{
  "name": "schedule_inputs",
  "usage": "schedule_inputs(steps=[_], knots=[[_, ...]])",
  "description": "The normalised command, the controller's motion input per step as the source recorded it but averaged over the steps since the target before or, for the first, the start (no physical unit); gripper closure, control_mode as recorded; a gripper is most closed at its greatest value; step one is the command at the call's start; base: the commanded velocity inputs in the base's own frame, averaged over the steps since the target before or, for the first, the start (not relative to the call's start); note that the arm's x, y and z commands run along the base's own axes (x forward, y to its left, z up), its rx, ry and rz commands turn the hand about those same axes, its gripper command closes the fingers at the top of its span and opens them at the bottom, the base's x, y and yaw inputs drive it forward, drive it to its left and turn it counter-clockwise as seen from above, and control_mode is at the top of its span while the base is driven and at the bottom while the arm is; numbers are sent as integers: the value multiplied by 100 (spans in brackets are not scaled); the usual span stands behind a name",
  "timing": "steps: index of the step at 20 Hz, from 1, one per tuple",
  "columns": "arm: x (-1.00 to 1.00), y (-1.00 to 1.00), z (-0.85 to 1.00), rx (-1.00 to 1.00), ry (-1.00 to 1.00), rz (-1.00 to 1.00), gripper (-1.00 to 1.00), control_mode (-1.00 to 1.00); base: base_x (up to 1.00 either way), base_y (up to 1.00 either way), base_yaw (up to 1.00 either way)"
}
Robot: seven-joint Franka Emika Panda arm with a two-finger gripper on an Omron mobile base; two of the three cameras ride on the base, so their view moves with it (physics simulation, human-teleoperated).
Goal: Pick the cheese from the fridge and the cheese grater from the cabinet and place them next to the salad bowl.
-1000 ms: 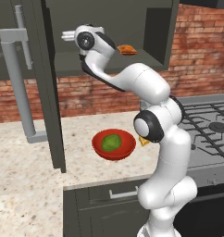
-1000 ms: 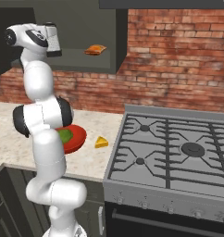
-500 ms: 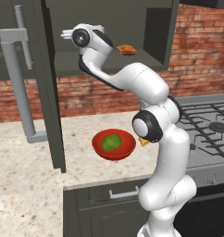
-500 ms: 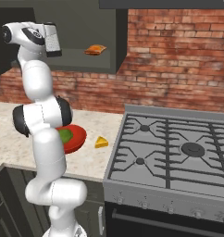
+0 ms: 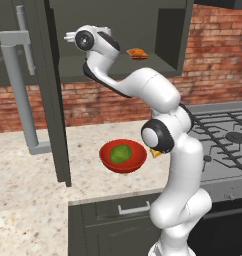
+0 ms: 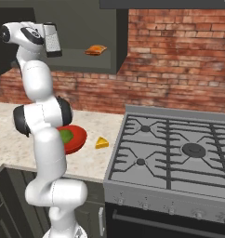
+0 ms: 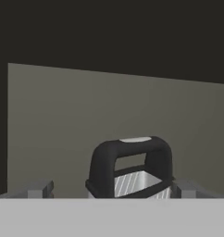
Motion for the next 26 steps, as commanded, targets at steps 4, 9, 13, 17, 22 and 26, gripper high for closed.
schedule_inputs(steps=[4, 9, 13, 17, 22, 26], knots=[[1, 0, 0, 0, 0, 0, -100, -100, 0, 0, 0], [6, 0, 0, 0, 0, 0, -100, -100, 0, 0, 0], [10, -1, 0, 0, 0, 0, -100, -100, 0, 0, 0], [8, -6, 0, 0, 0, 0, -100, -100, 0, 0, 0], [7, -14, 0, 0, 0, 0, -100, -100, 0, 0, 0], [1, -5, 0, 0, 0, 0, -100, -100, 0, 0, 0]])
